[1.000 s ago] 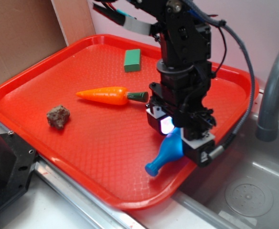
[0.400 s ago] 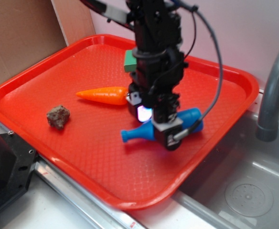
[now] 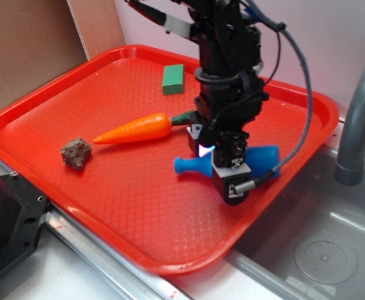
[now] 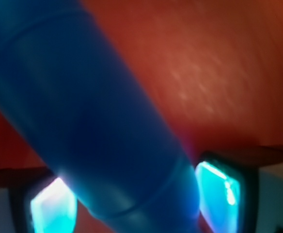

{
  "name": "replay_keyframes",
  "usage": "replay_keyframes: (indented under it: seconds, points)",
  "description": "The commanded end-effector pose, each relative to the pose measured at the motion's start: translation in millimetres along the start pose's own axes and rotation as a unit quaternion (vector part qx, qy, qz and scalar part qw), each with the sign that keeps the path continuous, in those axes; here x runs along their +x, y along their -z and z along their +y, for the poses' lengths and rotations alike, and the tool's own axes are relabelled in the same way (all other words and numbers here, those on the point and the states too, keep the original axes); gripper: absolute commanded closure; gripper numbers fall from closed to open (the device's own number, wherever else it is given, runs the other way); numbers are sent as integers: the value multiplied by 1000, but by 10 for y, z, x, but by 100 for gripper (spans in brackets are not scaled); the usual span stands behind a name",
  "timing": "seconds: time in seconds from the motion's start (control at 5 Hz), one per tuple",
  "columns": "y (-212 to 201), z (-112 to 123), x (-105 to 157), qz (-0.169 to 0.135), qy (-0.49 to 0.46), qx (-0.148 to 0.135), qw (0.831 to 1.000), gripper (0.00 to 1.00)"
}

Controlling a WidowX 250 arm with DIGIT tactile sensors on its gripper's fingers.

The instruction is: Grab the blue bottle.

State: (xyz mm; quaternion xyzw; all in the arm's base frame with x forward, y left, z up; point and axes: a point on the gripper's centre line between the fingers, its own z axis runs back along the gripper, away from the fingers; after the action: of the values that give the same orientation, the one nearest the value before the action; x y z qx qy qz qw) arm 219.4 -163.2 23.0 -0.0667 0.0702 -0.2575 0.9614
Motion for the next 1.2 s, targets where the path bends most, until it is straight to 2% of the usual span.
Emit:
replay_keyframes:
  seconds: [0.0,0.2,0.4,0.6,0.8,1.0]
  points:
    - [-75,-24,-31,0,46,20,999,100]
    - [-398,166,64,-19,28,35,999,100]
    - [-929,269,-100,-82,2,39,996,100]
    - [-1382,229,-609,-136,-82,61,985,100]
    - [-1784,254,-985,-168,-182,70,966,100]
    - [-1988,312,-1259,-169,-254,71,950,100]
